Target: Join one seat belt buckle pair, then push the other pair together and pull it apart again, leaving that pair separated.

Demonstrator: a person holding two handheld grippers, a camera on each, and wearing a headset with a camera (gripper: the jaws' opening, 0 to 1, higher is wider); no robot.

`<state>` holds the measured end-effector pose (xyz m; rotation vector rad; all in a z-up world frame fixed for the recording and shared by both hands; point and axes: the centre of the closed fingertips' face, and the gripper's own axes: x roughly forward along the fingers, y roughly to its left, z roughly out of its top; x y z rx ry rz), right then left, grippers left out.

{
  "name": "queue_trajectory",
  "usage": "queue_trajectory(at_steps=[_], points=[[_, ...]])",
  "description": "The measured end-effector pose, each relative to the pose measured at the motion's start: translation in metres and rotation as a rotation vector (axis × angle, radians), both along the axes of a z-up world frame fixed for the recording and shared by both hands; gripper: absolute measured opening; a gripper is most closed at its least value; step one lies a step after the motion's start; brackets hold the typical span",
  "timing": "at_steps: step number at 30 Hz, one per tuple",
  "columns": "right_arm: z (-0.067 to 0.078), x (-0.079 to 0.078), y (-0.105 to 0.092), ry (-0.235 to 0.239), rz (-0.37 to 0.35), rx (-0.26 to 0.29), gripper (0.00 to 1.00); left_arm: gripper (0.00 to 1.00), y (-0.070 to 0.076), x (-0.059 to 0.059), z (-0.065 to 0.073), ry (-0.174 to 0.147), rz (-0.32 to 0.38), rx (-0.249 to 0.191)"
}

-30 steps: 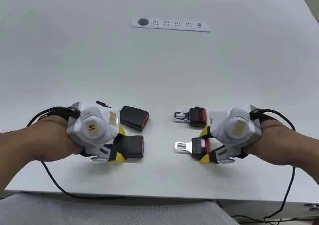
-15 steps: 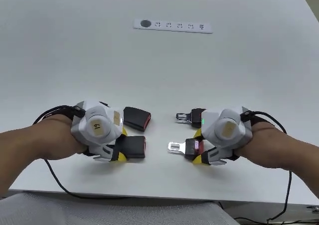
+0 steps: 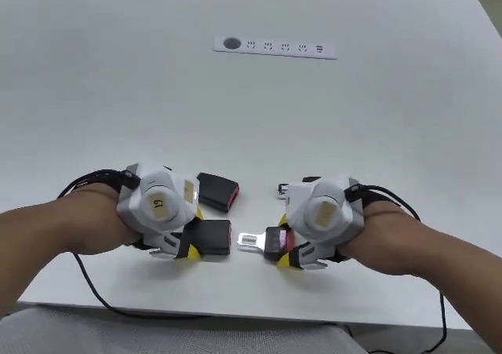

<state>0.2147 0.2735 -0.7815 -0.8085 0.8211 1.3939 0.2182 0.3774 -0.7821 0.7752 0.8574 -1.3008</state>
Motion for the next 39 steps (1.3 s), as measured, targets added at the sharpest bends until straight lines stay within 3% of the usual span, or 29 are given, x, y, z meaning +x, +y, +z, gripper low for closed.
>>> queue_trajectory(at_steps=[11, 19, 22, 29, 39], points=[[0.0, 0.003, 0.012, -0.022, 0.033, -0.017, 0.32, 0.34, -0.001, -0.001, 0.001, -0.001, -0.005, 0.008], [0.001, 0.001, 0.02, -0.019, 0.039, 0.011, 0.32, 0.33, -0.002, -0.001, 0.001, -0.003, -0.016, 0.007], [0.002, 0.0, 0.025, -0.049, 0.066, 0.012, 0.32, 0.33, -0.003, -0.001, 0.001, -0.013, -0.033, 0.007], [0.0, 0.003, 0.023, -0.005, 0.015, 0.044, 0.32, 0.33, -0.004, -0.001, 0.001, -0.003, -0.037, 0.002], [-0.002, 0.005, 0.03, 0.002, 0.007, 0.068, 0.31, 0.33, -0.004, -0.001, 0.001, 0.0, -0.049, -0.02]])
